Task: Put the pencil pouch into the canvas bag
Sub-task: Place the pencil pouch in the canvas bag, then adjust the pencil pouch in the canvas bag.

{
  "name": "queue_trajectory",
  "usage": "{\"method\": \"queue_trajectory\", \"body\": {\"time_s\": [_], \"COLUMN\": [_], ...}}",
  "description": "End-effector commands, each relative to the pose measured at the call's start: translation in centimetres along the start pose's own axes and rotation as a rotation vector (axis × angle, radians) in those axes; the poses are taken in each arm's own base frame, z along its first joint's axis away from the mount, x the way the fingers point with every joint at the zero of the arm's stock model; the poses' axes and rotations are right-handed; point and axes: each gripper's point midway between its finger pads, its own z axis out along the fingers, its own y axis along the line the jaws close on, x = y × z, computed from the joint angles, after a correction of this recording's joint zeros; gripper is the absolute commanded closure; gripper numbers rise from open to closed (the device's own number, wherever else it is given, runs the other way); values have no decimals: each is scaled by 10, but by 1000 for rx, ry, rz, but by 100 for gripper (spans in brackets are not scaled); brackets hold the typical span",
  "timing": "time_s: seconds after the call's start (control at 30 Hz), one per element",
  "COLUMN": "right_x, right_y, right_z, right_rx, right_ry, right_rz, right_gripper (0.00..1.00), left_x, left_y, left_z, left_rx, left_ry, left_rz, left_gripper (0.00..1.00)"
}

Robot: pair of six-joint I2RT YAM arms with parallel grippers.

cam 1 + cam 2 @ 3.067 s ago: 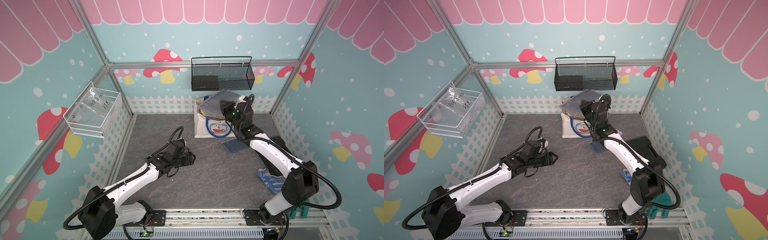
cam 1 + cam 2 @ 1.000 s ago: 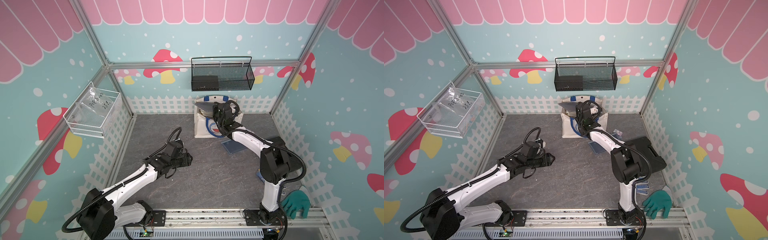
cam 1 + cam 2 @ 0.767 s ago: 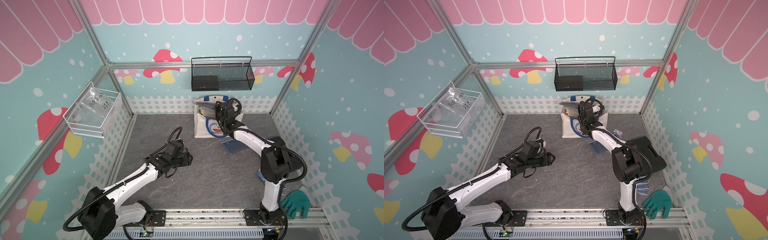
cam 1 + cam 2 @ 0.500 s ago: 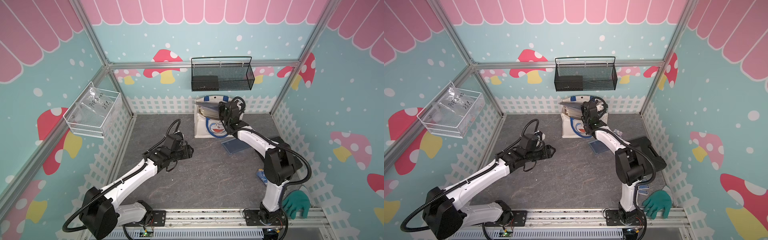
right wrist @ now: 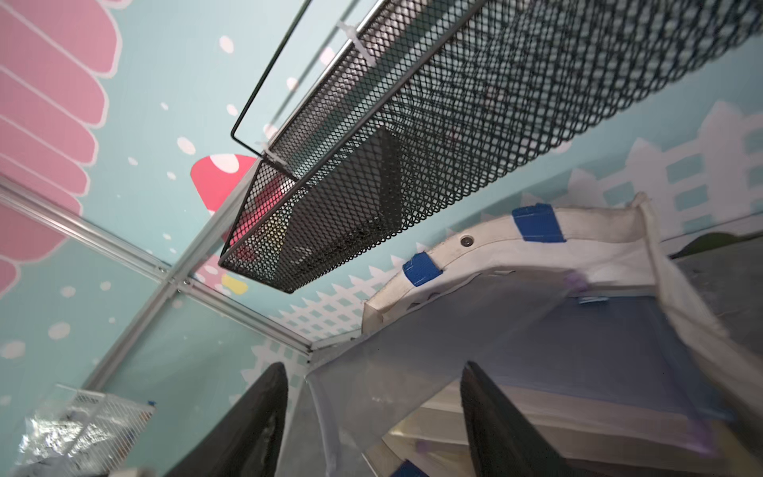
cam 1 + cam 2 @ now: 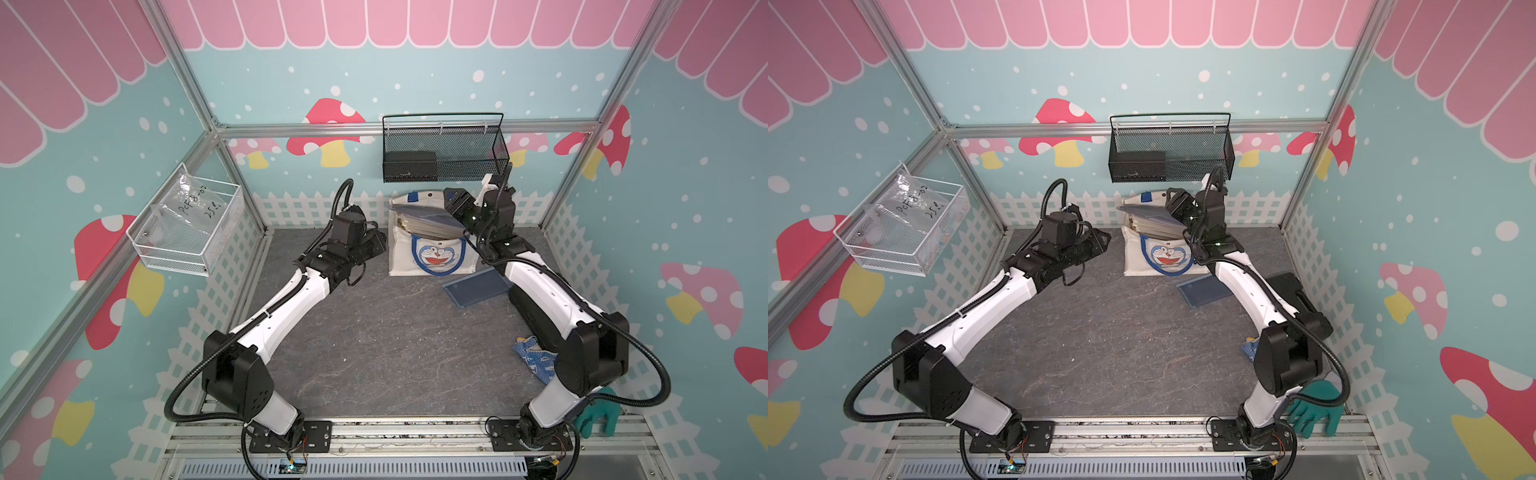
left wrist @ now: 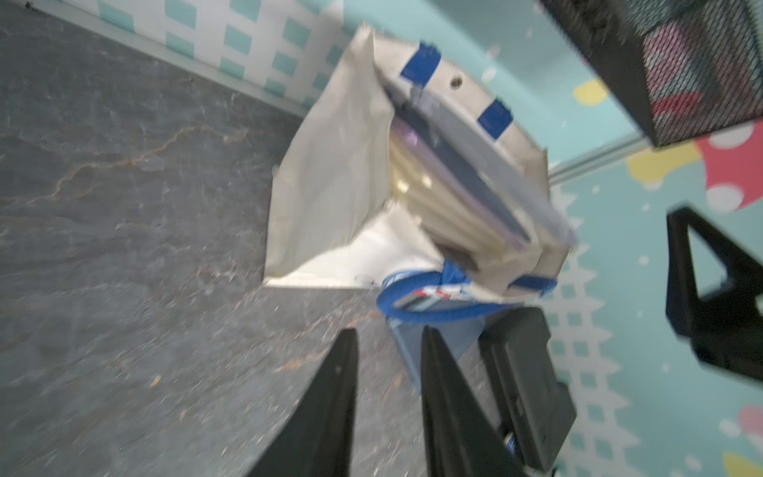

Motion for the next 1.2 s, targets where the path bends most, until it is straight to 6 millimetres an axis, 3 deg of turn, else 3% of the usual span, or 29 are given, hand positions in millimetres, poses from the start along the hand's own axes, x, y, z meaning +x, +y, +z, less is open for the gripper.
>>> {"method": "queue_trajectory", "body": {"time_s": [0.0, 0.13, 0.33, 0.53, 0.73, 0.9, 1.03, 1.17], "right_x": [10, 11, 33, 33, 36, 64, 83, 89], "right_y": [0, -5, -23, -34, -48, -69, -80, -88], "right_z": [-33, -69, -105, -117, -131, -148, -160, -169], "right_rx": [22, 46, 72, 89, 148, 199, 217, 246], "right_ry": [117, 149, 196, 194, 219, 304, 346, 357], "right_rz": [-334, -472, -492, -491, -479, -413, -364, -369], "right_gripper": [27, 23, 21, 21, 20, 18, 17, 16], "left_x": [-36, -52, -48, -47, -51, -57, -58, -47], "left_y": [-29, -46, -45, -44, -44, -44, -41, -35], "left_z": [10, 29, 69, 114, 144, 147, 134, 119], "left_rx": [90, 155, 156, 150, 152, 155, 114, 60], "left_ry": [-124, -167, -151, -131, -136, -130, -109, -45], "left_rz": [-46, -55, -69, -46, -59, -59, -26, 2], "left_gripper": [83, 95, 96, 97, 96, 95, 92, 89]}}
